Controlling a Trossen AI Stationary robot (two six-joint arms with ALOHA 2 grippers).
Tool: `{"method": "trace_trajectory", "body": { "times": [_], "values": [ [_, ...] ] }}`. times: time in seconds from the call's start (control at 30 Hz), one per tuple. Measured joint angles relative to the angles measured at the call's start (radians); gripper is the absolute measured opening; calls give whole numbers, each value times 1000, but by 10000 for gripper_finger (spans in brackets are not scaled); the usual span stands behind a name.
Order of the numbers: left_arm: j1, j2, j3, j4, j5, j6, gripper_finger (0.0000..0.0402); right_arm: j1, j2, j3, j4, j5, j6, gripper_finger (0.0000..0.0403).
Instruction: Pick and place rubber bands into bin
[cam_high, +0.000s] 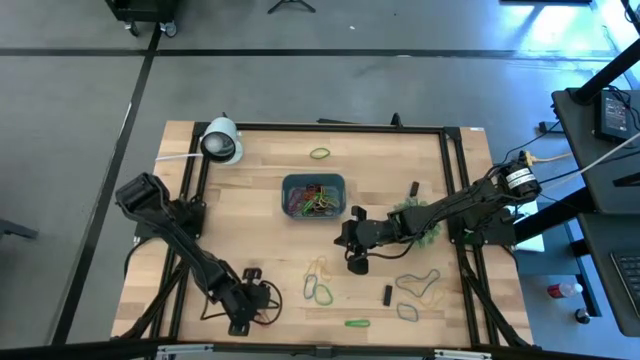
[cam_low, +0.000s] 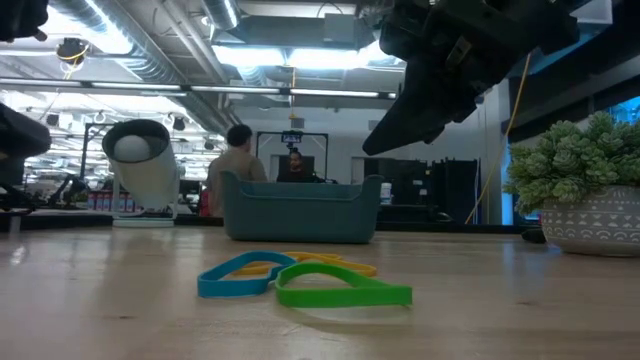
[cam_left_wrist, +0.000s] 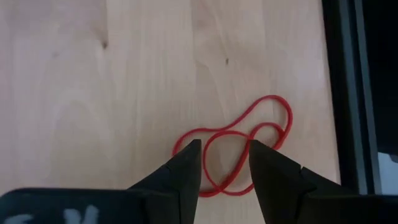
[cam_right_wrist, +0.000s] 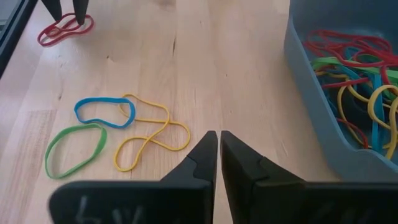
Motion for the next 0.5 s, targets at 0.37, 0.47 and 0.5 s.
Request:
{"method": "trace_trajectory", "body": {
  "times": [0.37,0.47,0.5],
  "values": [
    [4,56,3,5,59,27,33,0,0,0,0,0,0,26],
    [4,57,3,1,58,28,7,0,0,0,0,0,0,26],
    [4,54,3,-1,59,35,5,0,0,0,0,0,0,26]
  ]
}}
